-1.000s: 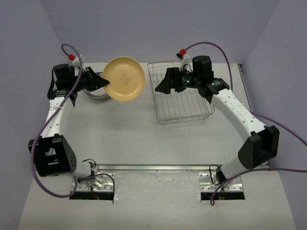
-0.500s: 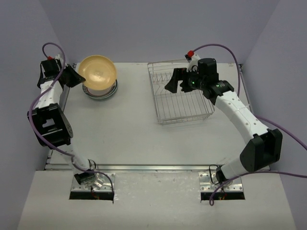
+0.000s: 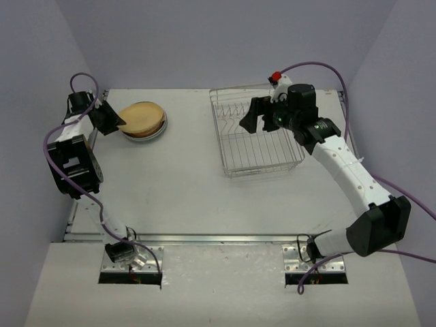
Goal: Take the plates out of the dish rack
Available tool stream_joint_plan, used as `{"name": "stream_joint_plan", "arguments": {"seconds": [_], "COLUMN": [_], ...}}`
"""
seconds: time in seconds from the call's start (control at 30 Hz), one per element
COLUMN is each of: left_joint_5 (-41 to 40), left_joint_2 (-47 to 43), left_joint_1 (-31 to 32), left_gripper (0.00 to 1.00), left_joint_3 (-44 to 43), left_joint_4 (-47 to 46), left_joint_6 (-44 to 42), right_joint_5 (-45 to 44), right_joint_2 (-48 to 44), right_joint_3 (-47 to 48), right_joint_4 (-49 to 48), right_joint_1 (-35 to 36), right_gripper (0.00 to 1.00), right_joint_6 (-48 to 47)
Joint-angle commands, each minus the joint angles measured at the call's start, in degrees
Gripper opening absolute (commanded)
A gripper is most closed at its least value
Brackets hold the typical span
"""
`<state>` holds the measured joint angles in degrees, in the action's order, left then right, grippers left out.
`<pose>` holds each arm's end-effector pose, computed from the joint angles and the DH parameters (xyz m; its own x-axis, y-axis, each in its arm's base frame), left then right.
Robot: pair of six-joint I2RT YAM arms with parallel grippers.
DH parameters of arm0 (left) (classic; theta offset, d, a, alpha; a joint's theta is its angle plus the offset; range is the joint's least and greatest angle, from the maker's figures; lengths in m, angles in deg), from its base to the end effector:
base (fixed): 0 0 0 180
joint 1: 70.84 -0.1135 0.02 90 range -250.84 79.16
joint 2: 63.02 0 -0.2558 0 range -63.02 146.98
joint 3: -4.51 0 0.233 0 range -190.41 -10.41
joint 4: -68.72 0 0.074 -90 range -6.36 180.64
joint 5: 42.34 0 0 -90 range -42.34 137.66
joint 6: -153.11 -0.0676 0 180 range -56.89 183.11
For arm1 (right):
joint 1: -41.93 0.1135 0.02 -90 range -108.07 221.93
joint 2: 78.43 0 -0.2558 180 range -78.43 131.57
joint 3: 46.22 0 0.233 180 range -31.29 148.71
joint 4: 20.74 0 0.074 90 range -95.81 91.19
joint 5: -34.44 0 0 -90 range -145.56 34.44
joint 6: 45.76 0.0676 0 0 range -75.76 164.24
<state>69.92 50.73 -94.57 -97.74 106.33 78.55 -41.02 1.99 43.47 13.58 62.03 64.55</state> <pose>0.4138 0.1539 0.1979 -0.6284 -0.5454 -0.5547 -0.3244 0.8318 -0.4503 0.3075 0.1306 0.3442 -0.5625 0.1519 -0.8127 -0.3743 0.8297 0.4141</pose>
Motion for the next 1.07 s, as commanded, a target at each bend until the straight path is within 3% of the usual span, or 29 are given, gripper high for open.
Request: {"name": "stream_joint_plan", "arguments": {"seconds": [0.0, 0.07, 0.27, 0.4, 0.5, 0.73, 0.87, 1.03], "left_joint_5": [1.11, 1.28, 2.59, 3.72, 1.57, -2.14, -0.74, 1.04], "left_joint_2": [-0.98, -1.90, -10.81, -19.88, -31.73, -55.01, -59.43, -59.33], "left_joint_1": [-0.27, -0.20, 0.69, 2.98, 7.29, 9.75, 9.84, 9.84], "left_gripper": [0.68, 0.81, 1.00, 1.00, 1.00, 1.00, 1.00, 1.00], "left_joint_3": [-3.01, -4.45, -6.47, -1.61, 7.16, 24.29, 28.35, 27.48], "left_joint_4": [-1.53, 0.06, 4.29, 4.89, 5.10, 1.40, 0.08, 0.41], "left_joint_6": [-1.01, -1.86, -9.30, -18.85, -25.50, -26.95, -27.74, -27.46], "right_joint_5": [-3.53, -7.19, -17.83, -21.82, -22.84, -21.82, -21.94, -22.06], "right_joint_2": [-1.93, -2.24, -6.80, -9.14, -13.10, -23.88, -25.49, -24.19], "right_joint_3": [0.62, 1.44, -1.05, -4.52, -10.49, -23.07, -25.01, -23.10], "right_joint_4": [0.45, 2.68, 6.35, 7.94, 7.79, 4.22, 3.11, 3.81], "right_joint_1": [0.12, 0.05, -5.12, -11.04, -15.64, -16.93, -16.93, -16.93], "right_gripper": [0.99, 0.99, 0.99, 0.99, 0.99, 0.99, 0.99, 0.99], "right_joint_6": [-3.58, -5.91, -10.84, -11.26, -11.69, -12.06, -12.84, -12.12]}}
